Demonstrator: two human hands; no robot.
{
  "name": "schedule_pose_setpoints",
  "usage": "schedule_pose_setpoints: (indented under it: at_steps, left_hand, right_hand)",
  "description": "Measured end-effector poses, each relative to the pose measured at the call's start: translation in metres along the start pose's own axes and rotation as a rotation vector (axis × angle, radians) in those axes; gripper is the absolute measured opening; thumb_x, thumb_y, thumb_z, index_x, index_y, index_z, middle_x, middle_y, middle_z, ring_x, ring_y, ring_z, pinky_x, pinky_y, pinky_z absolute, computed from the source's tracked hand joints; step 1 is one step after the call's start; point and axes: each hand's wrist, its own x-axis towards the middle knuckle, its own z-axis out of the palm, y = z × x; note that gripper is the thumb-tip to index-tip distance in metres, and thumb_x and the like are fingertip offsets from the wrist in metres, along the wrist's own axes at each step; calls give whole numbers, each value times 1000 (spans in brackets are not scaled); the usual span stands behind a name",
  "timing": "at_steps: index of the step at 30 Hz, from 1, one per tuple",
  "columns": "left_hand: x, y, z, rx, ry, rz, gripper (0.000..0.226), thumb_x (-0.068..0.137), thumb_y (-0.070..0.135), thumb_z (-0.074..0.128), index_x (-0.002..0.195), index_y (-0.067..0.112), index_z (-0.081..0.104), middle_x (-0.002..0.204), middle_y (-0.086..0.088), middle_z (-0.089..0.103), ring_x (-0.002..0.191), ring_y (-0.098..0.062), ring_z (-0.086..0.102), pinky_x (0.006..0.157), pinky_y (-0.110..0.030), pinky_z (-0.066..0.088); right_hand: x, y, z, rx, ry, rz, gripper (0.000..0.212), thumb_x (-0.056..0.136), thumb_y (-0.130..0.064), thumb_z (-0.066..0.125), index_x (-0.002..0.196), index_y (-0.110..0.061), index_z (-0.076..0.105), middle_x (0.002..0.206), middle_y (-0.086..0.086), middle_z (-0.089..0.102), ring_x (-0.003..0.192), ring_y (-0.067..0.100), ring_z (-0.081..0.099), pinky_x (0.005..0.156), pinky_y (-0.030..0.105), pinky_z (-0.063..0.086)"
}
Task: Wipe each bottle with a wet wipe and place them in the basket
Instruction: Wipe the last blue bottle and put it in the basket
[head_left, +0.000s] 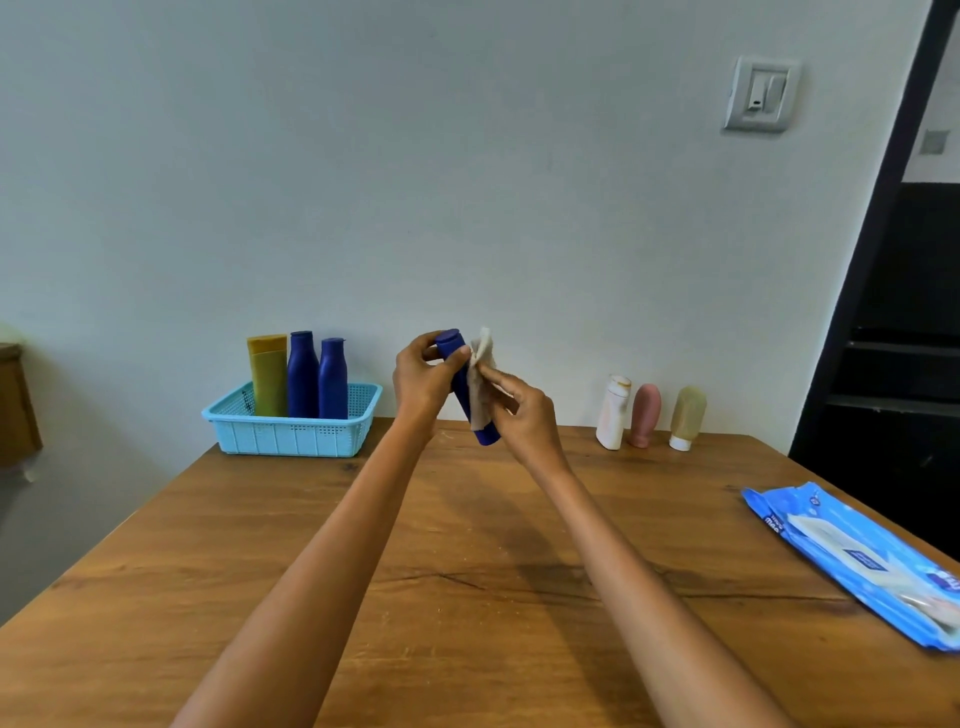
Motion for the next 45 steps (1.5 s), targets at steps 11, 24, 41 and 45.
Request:
schedule_pose_setpoints:
  at_steps: [11, 24, 41, 45]
  left_hand:
    - [1, 1, -5, -45, -66, -75, 37, 86, 12, 66, 120, 9, 54, 106, -8, 64, 98, -23, 63, 68, -28, 56]
    - [-6, 5, 7, -127, -40, -164, 37, 83, 14, 70, 117, 6, 60, 101, -15, 69, 88, -26, 69, 74, -40, 59]
    - [-6, 15, 3, -139, -153, -202, 42, 82, 14, 71, 120, 4, 57, 103, -15, 68, 91, -28, 67, 71, -33, 58]
    - [-10, 20, -2, -79, -290, -158, 35, 84, 10, 68, 117, 6, 58, 90, -6, 67, 80, -18, 66, 59, -23, 56]
  right_hand:
    - [5, 16, -9, -283, 222, 0, 17, 87, -21, 65, 99, -9, 67, 98, -1, 61, 80, 12, 60, 63, 17, 47]
    - [3, -6, 4, -146, 204, -207, 24, 89, -12, 60, 111, -15, 69, 110, -5, 68, 99, 2, 59, 82, 14, 48]
    - [11, -7, 0, -131, 216, -104, 29, 92, -18, 59, 120, -10, 63, 105, -2, 62, 89, 2, 56, 71, 1, 41]
    - [14, -5, -1, -74, 221, 1, 26, 96, -19, 53, 118, -10, 64, 110, 2, 64, 94, 6, 58, 72, 1, 40]
